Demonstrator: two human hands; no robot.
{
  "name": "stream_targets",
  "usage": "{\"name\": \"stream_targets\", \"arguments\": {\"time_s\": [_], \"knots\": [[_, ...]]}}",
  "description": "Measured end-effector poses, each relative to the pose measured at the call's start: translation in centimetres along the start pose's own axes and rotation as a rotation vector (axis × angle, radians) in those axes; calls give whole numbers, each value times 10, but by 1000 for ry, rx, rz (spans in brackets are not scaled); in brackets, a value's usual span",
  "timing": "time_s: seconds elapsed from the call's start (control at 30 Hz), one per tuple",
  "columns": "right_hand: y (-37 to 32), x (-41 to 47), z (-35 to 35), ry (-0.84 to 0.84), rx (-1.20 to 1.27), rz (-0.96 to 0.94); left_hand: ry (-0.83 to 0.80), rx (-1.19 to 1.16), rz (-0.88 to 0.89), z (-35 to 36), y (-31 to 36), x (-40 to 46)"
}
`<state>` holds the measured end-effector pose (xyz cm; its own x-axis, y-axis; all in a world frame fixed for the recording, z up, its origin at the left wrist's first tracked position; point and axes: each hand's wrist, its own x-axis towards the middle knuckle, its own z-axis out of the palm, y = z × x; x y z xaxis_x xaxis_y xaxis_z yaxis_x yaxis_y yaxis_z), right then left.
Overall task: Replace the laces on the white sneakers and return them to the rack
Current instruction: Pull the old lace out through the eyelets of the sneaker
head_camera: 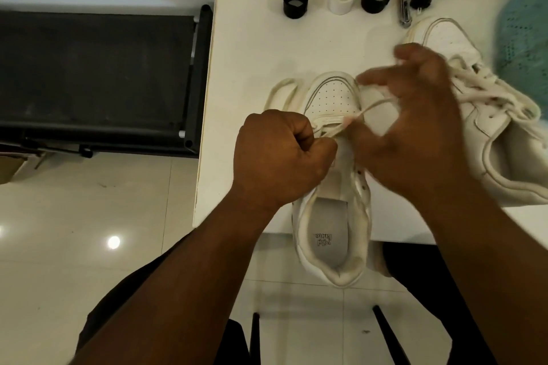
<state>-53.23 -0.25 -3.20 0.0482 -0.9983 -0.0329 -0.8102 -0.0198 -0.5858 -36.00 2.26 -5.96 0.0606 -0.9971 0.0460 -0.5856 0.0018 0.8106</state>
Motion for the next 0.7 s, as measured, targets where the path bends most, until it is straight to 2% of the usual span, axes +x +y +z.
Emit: {"name": "stream_targets", "arguments": {"time_s": [0.1,0.17,0.23,0.33,0.43,0.47,0.6,0.7], "knots": [[-14,-13,13,-199,-32,-48,-6,-7,22,-1,-1,1],[-12,-13,15,-201,-46,-53,-14,-19,22,-2,-2,3],[-7,-8,11,-93,-2,-67,-17,-25,2,-3,-3,3],[9,4,0,115,67,40,-21,-24,-31,-3,-2,2],[15,9,-9,227,4,85,-15,-43,-39,-1,-1,1],[13,8,-9,196,-2,68,-15,-50,-37,-1,-1,0],[-6,-5,4,-109,7,-36,-16,-68,-16,0,-3,1],[-8,-9,12,-174,15,-2,-26,-93,7,-1,-3,1]]}}
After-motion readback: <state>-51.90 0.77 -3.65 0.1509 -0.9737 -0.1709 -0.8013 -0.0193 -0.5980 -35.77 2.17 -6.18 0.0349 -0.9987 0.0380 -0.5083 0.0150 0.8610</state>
